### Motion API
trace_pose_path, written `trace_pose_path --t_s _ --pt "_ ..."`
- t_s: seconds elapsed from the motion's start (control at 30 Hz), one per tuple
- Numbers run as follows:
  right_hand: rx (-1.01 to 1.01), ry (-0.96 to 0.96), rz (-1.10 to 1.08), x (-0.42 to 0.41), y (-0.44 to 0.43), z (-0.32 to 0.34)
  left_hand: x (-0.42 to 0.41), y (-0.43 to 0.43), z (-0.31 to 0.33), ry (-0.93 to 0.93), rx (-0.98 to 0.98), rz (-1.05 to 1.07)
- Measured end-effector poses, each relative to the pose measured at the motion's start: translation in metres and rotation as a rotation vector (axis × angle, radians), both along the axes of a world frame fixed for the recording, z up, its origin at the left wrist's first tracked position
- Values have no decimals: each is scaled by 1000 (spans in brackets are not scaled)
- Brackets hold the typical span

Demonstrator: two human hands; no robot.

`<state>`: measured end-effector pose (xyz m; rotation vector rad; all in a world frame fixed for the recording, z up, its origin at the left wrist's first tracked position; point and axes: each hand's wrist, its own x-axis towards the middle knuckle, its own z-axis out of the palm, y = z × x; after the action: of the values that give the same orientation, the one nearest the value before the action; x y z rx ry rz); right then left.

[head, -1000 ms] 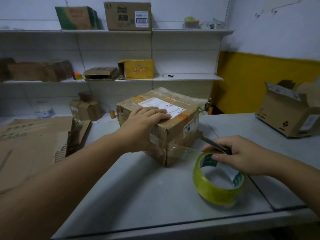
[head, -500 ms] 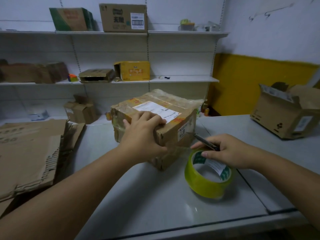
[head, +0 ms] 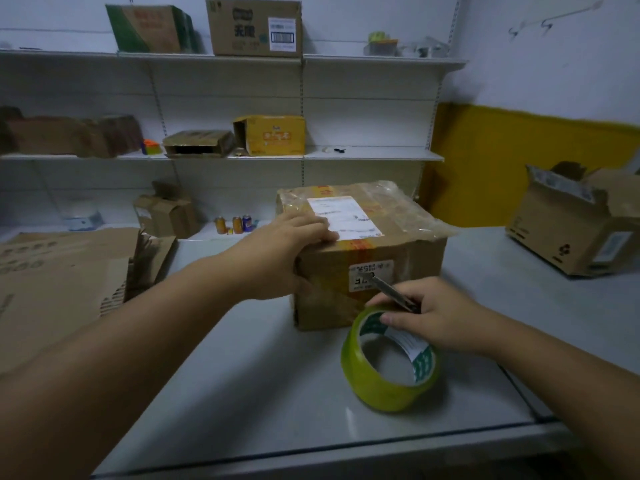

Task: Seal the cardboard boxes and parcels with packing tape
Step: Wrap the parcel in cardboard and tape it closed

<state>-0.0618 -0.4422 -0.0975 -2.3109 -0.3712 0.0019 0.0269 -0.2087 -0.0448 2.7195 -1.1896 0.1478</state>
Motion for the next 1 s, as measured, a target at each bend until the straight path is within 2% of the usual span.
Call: trace_pose_path --t_s 0.07,0.23,0.33,0.4,0.43,0.47,0.5,0.63,0.8,0.93,1.0 --pt "15 10 6 -1 4 -5 -3 2 -9 -6 -30 44" --pt "22 0 -15 0 8 -11 -7 5 -20 81 -280 73" --pt "41 -24 -52 3 8 -17 -38 5 -49 185 -779 319" --pt "76 -14 -70 3 9 -21 -73 3 -69 440 -1023 426" --pt "87 -9 -71 4 9 -21 -90 -1 -76 609 -1016 404" --pt "87 -6 -67 4 8 -21 -103 -7 -80 730 -919 354" --pt "77 1 -58 4 8 -21 -112 -14 -82 774 -829 309" --pt "31 -22 -23 5 9 -19 -107 -30 -83 721 -721 300" --pt "-9 -185 -70 7 0 1 -104 -32 -83 797 -689 290" --pt "-425 -301 29 17 -14 12 -106 -33 -85 842 -727 303" --pt "-569 -349 103 21 -16 12 -107 -33 -88 856 -756 309"
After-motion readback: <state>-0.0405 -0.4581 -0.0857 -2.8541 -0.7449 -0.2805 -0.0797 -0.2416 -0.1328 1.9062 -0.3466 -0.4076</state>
